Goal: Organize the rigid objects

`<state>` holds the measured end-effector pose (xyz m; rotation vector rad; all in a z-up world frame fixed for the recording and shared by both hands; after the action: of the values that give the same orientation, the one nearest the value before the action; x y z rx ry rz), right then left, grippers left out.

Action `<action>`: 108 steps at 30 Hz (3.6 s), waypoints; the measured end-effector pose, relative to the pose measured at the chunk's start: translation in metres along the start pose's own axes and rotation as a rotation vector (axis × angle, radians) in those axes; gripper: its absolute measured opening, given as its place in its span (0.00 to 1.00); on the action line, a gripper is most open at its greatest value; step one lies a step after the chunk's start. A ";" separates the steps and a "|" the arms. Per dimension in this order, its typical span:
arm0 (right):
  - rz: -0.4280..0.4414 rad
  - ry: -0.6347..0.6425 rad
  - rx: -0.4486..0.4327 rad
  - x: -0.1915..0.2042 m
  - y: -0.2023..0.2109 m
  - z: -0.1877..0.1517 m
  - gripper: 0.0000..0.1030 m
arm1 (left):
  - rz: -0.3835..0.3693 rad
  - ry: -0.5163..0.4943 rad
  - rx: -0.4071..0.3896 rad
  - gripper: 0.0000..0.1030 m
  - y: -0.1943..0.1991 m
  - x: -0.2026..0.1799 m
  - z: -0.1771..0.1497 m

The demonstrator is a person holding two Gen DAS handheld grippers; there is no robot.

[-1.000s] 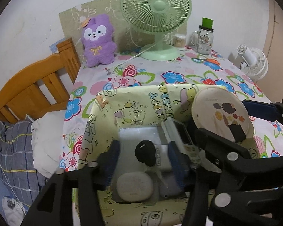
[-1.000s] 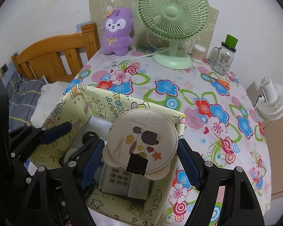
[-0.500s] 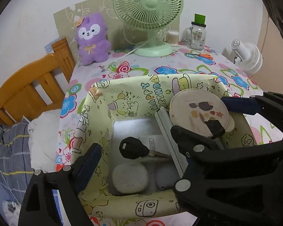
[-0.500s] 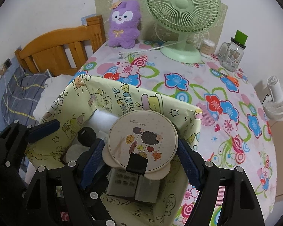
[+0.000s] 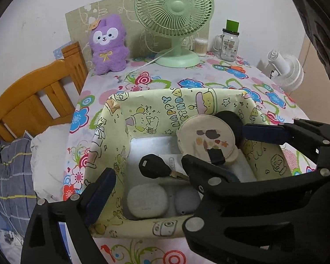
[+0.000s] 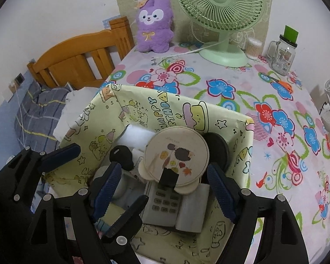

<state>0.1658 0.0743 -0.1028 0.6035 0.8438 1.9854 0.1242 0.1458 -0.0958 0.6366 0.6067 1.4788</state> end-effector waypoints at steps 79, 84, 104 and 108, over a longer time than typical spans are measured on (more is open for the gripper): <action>-0.447 -0.208 -0.391 -0.140 0.251 -0.106 0.97 | -0.043 -0.063 -0.291 1.00 0.140 -0.140 -0.001; -0.452 -0.206 -0.409 -0.136 0.253 -0.107 0.97 | -0.043 -0.055 -0.300 1.00 0.140 -0.137 -0.002; -0.449 -0.218 -0.437 -0.132 0.257 -0.109 0.98 | -0.041 -0.044 -0.356 1.00 0.150 -0.130 -0.001; -0.452 -0.221 -0.441 -0.130 0.259 -0.110 0.98 | -0.041 -0.042 -0.356 1.00 0.151 -0.130 -0.001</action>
<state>0.0190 -0.1750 0.0083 0.3282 0.3458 1.5814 0.0163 0.0146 0.0094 0.3742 0.3095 1.4849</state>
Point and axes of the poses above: each gripper's, at about its wrist camera, not at the fingertips, and y roughly against the way its jaws point, x to its left, z to its top, the point moved 4 cm from there along -y, roughly the way its jaws point, and after that the axes turned 7 degrees about -x, right-handed, at the moved point
